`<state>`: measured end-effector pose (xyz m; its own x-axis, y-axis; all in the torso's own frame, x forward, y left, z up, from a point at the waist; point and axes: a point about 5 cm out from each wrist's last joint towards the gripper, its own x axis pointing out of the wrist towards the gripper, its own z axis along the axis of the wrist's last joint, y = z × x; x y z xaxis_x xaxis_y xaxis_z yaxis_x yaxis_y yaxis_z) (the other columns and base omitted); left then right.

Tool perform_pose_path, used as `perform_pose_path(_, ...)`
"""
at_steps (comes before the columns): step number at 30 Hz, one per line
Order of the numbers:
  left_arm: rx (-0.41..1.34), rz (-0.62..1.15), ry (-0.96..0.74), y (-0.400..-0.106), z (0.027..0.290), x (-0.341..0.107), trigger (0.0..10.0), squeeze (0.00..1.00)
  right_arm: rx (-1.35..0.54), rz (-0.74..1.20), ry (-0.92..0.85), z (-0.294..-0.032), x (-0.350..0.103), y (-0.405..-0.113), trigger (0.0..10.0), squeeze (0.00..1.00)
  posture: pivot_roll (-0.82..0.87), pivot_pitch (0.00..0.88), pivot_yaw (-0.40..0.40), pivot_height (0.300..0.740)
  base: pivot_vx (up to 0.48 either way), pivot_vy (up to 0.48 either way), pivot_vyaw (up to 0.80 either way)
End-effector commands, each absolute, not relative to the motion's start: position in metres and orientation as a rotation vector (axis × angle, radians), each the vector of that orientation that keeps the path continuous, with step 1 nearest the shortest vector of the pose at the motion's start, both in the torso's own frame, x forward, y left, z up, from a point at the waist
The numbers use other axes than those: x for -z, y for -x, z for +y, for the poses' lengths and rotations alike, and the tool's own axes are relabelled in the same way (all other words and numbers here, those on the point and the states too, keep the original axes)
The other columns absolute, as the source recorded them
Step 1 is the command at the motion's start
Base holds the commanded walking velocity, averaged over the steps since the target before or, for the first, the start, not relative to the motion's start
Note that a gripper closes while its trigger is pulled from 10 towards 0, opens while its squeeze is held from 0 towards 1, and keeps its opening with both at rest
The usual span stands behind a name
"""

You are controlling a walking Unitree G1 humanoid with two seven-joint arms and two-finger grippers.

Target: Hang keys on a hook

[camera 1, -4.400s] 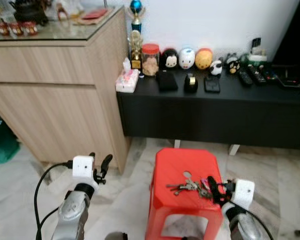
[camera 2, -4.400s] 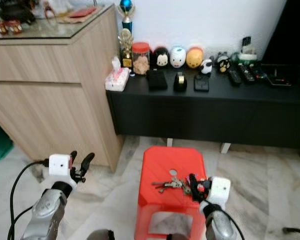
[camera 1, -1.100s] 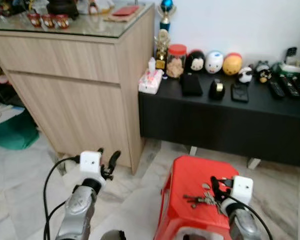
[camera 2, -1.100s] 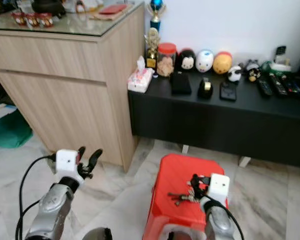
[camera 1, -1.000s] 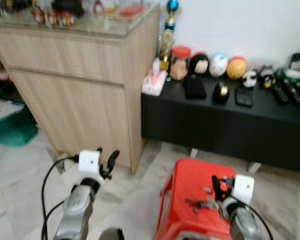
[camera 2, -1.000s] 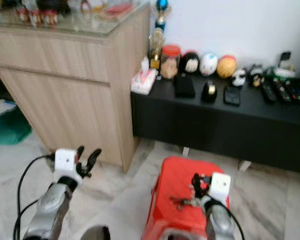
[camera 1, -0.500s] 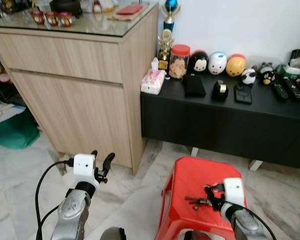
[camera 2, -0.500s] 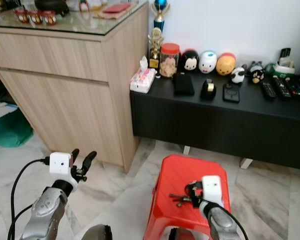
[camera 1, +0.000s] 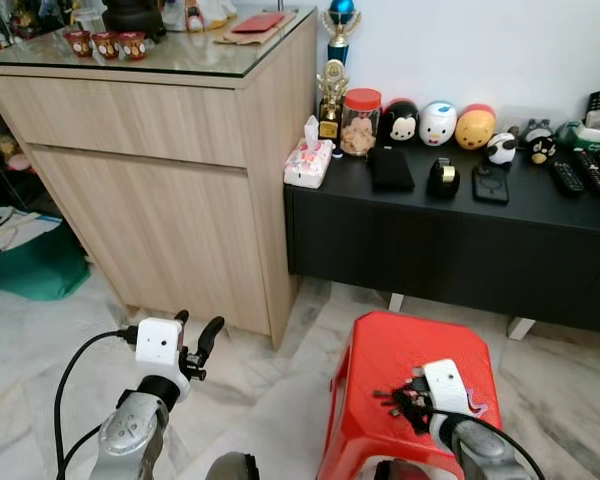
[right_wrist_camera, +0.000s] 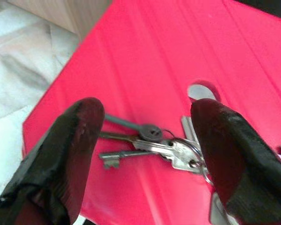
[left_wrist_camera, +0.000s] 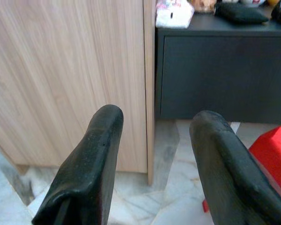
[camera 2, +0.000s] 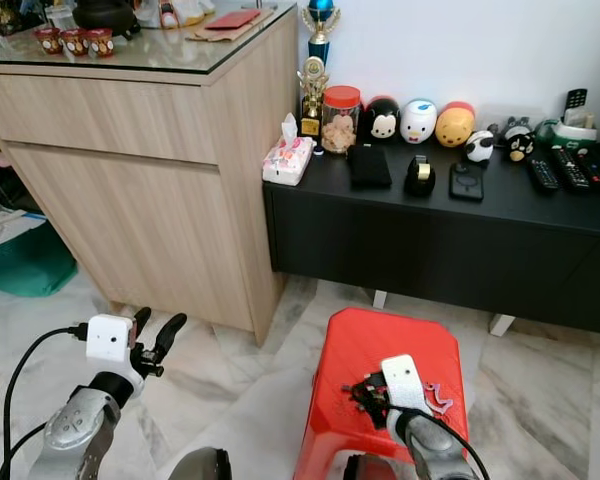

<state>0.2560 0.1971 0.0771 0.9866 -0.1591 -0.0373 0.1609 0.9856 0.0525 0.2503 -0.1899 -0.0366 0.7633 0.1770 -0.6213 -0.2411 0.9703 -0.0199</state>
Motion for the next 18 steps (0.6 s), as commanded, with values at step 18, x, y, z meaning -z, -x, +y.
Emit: perform_pose_path(18,0.206,0.030,-0.094,-0.244,0.201,-0.100,10.0,0.00,-0.008,0.733,-0.038,-0.218,0.043,-0.240,10.0,0.00,0.10,0.048,0.052,0.626,0.000,0.000,0.00)
